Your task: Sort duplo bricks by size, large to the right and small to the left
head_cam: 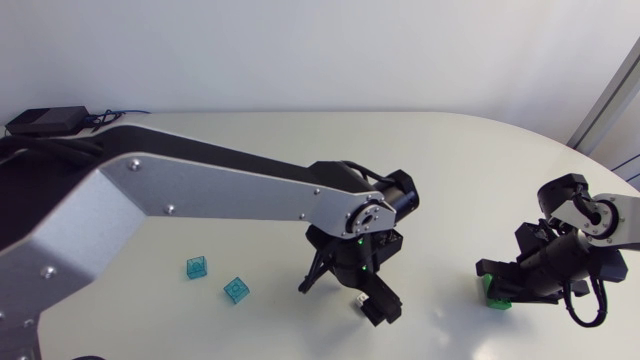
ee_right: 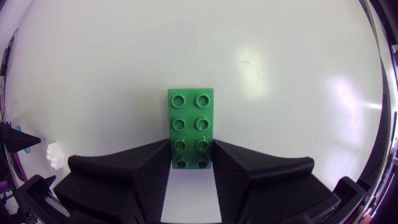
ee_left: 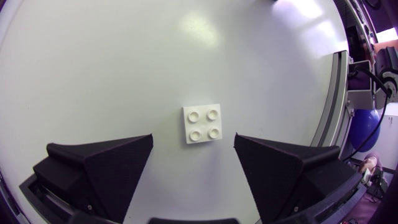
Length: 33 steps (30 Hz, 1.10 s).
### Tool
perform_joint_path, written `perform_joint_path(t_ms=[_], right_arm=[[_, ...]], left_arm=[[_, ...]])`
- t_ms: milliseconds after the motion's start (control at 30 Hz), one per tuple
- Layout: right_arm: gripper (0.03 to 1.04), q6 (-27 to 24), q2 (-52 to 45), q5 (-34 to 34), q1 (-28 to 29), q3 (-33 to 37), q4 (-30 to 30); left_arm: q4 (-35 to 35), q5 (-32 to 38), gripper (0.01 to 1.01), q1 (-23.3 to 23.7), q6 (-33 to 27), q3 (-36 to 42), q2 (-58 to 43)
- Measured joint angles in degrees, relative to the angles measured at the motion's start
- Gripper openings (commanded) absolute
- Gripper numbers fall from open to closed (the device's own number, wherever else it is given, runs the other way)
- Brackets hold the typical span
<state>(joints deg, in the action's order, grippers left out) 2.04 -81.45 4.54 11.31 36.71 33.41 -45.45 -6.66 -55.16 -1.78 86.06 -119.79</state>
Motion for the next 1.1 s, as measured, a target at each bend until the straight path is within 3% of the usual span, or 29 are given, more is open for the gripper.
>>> perform_joint_path(t_ms=[133,300,400,667,1100], right_arm=[[0.26,0.0,0.0,0.0,0.0,0.0,0.0],[0.26,0.0,0.6,0.0,0.0,-0.3,0.0],[0.26,0.0,0.7,0.0,0.0,-0.3,0.0],[0.27,0.0,0.7,0.0,0.0,-0.3,0.0],[0.27,0.0,0.8,0.0,0.0,-0.4,0.0]], left_arm=[[-1.2,0.7,0.793,-0.5,0.4,2.4,-1.2],[-2.8,0.9,0.580,-1.3,0.4,5.3,-3.3],[-3.5,0.9,0.572,-1.7,0.4,6.2,-4.1],[-4.1,0.9,0.280,-2.0,1.3,6.9,-4.7],[-4.3,0.9,0.274,-2.3,1.5,7.8,-5.2]])
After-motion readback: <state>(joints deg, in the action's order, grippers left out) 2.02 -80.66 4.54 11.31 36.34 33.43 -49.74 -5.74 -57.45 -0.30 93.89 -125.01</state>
